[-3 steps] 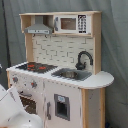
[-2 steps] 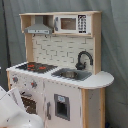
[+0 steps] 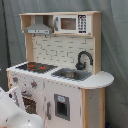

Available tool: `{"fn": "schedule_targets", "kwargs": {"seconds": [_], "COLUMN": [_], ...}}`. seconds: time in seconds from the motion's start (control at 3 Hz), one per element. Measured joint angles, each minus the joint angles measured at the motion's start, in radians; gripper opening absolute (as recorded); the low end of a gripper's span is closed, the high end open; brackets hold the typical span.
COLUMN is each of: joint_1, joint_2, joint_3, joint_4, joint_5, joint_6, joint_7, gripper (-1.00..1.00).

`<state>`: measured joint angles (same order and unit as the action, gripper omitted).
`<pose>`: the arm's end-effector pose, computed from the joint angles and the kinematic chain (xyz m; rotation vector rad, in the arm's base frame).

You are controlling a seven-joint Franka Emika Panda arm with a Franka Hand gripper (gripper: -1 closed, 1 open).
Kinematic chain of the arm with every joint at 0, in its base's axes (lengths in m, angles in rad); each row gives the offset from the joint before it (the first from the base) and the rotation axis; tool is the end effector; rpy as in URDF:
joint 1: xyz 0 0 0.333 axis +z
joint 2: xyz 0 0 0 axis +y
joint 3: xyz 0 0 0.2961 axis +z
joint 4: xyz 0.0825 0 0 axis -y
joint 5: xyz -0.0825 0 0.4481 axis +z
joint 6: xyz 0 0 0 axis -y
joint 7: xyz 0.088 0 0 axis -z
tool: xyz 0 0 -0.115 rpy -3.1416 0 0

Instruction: Play with the kitchen

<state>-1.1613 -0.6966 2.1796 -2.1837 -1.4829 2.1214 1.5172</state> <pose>0.3832 0.4369 0.1571 1.5434 0.7587 1.3657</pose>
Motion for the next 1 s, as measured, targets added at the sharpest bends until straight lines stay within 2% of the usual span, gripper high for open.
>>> {"fn": "schedule_targets", "kwargs": {"seconds": [0.67, 1.0], "joint_1": [-0.013, -0.021], "joint_2": [-0.002, -0.006], "joint_3": [-0.002, -0.001], "joint_4": [0.063, 0.078], "joint_5": [-0.002, -0.009], "joint_6": [0.006, 0.018], "joint_7": [0.196, 0.299], "gripper": [1.0, 1.0]}}
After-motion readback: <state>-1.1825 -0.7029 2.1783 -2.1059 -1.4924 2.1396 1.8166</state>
